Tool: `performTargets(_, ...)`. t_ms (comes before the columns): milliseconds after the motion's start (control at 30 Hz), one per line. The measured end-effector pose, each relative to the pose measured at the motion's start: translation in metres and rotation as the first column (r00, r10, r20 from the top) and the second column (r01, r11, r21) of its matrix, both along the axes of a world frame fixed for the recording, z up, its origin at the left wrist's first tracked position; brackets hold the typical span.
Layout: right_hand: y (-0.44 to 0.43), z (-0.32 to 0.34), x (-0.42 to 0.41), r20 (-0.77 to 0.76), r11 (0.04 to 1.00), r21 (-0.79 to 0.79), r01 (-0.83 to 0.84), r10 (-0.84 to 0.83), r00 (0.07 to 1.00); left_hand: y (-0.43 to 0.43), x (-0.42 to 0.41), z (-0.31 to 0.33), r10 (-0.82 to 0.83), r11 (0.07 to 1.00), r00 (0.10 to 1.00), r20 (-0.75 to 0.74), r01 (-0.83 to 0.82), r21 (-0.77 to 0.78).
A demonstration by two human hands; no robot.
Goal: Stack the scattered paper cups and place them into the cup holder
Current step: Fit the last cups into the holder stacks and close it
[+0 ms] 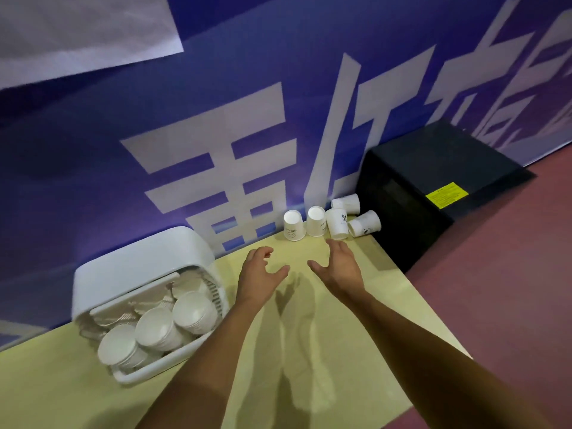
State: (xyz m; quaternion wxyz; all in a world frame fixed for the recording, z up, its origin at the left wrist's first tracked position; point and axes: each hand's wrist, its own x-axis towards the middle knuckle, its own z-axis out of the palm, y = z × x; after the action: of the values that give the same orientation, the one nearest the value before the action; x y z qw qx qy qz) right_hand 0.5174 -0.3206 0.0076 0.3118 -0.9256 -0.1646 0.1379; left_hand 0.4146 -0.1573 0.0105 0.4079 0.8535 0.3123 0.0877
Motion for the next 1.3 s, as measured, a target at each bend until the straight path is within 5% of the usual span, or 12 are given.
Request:
performTargets(767, 0.048, -0.078, 0.146, 0.180, 0.995, 0.039, -0.090, 0.081, 0.980, 0.032, 0.159, -0.069, 0.054, 0.999, 0.970, -0.237, -0.052, 0.016)
performTargets(1300, 0.061, -0.101, 0.166, 0.187, 0.985, 0.040, -0.168, 0.158, 0.970, 0.019, 0.187, -0.091, 0.173, 0.984, 0.978, -0.118, -0.166, 0.067)
